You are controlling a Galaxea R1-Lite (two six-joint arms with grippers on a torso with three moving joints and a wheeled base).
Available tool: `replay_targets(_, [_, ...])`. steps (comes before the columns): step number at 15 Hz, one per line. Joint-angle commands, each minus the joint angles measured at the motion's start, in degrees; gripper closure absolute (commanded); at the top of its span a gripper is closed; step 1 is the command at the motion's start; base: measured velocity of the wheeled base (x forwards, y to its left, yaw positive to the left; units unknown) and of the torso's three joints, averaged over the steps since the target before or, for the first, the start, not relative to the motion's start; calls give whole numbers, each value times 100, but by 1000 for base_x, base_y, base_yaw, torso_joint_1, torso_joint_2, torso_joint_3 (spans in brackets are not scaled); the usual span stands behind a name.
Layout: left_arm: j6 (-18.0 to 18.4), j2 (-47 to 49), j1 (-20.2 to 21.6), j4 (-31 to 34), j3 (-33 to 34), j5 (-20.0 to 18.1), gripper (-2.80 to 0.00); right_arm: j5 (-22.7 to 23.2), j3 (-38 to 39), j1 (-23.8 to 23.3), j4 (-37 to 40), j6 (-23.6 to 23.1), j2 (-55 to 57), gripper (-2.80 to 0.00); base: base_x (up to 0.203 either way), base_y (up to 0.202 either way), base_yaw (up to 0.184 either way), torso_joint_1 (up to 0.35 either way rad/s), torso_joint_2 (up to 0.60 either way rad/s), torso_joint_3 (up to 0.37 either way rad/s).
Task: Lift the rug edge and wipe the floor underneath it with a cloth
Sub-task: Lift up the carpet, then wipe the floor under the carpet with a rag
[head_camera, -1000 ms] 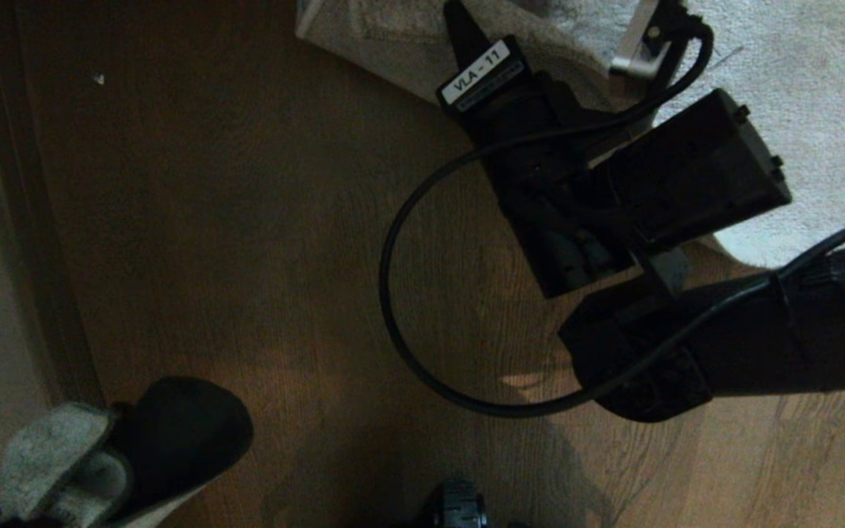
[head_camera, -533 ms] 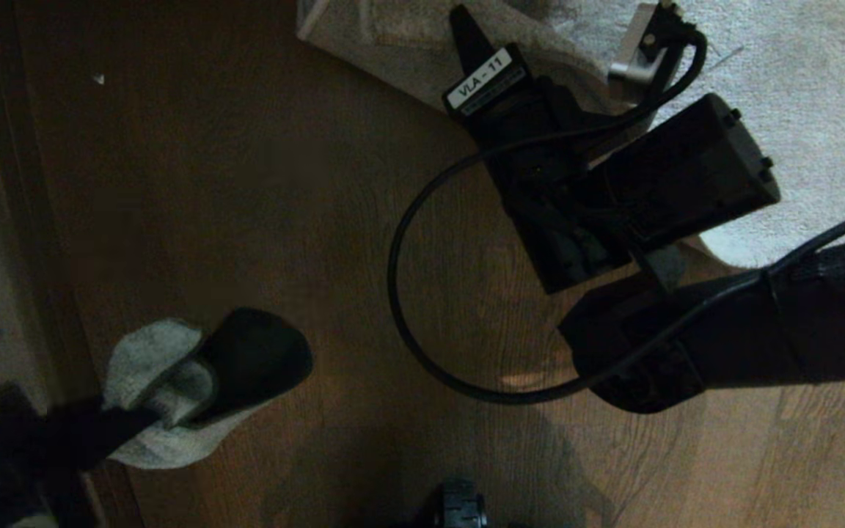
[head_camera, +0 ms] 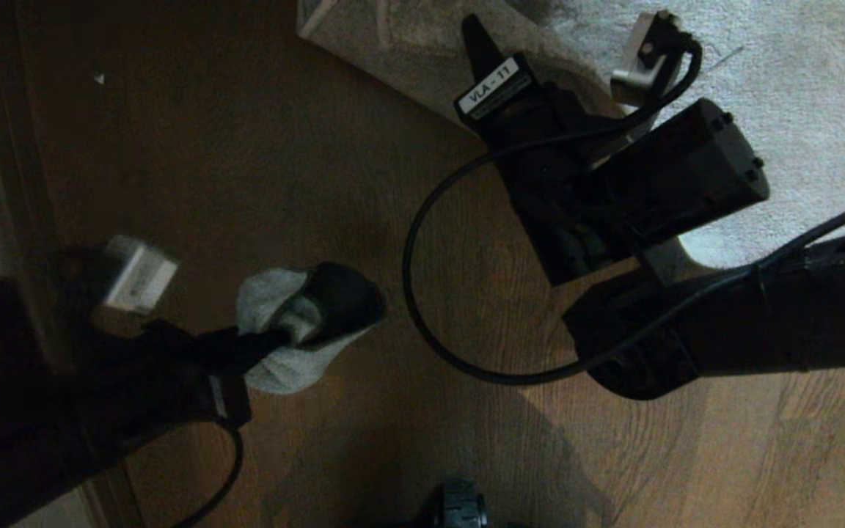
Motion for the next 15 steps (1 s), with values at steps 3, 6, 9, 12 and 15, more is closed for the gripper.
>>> replay_targets(3, [-647,1049,-627,-401,-560,650,0,-19,-10,-26,-271,1,72,0,0,0,0,0,0,0])
replay_targets(6, [-1125,1449,-942,-426,-845,1055,0,-19,-10,-69,-271,-17,72,0,0,0,0,0,0,0])
replay_targets(9, [-1410,1927,-1023,-954,-919,1307,0,-20,-17,-139,-271,-26,46,0,0,0,0,0,0,0])
replay_targets(12, [-1452,2478,-1085,-1846,-932,1494,0,-19,-10,-211,-271,-17,37,0,0,0,0,0,0,0])
replay_targets(15, [-1470,2994,-1157,-2342,-1253,1776,0,-26,-10,-216,-271,-8,63,0,0,0,0,0,0,0])
